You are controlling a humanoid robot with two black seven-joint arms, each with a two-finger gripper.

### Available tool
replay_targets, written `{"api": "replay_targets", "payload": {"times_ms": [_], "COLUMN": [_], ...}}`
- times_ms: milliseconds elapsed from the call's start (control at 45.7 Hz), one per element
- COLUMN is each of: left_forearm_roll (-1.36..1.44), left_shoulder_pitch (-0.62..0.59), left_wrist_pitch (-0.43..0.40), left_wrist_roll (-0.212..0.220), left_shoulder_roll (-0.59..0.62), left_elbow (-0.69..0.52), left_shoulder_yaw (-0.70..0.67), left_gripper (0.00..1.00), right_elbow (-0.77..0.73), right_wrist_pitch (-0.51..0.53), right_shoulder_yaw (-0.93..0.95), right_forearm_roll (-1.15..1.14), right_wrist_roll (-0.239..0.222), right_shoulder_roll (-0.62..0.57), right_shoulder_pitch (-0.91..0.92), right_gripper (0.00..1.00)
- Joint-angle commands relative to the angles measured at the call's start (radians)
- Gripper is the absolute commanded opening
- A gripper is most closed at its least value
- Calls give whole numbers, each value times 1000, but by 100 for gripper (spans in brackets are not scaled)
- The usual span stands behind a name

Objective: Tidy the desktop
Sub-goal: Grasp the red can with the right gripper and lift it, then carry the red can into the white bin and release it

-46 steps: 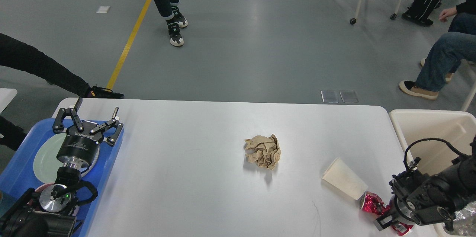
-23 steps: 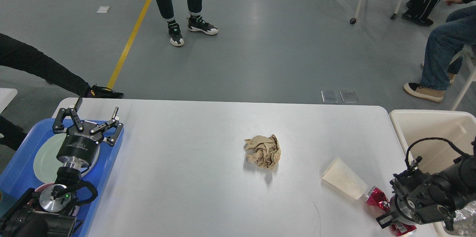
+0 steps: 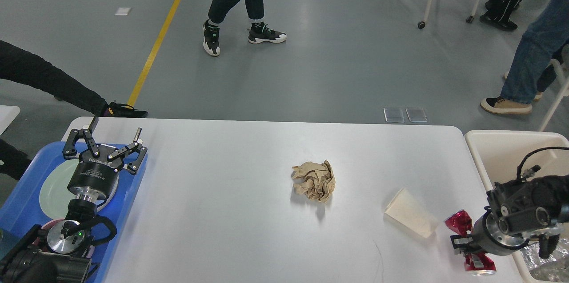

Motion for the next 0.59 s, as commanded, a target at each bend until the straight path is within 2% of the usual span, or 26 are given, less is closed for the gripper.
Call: {"api": "replay_targets", "payload": {"times_ms": [0, 131, 306, 569], "left_forearm_roll": [0, 0, 0, 0], "left_shoulder_pitch": [0, 0, 0, 0], "left_wrist_pitch": [0, 0, 0, 0], "left_wrist_roll": [1, 1, 1, -1], "left_shoulder_roll": [0, 0, 0, 0], "left_elbow": [0, 0, 0, 0], "left_shoulder_yaw": [0, 0, 0, 2], "left_gripper": [96, 96, 96, 96], "right_elbow": [-1, 21, 143, 246], "right_wrist_pitch": [208, 331, 399, 434], "right_shoulder_yaw": [-21, -153, -331, -481], "right_forearm_roll": [192, 346, 471, 720], "right_wrist_roll": [-17, -55, -57, -57], "right_shoulder_roll": [-62, -69, -50, 198], "right_shoulder_pitch": [165, 386, 708, 911], "right_gripper": [0, 0, 0, 0]}}
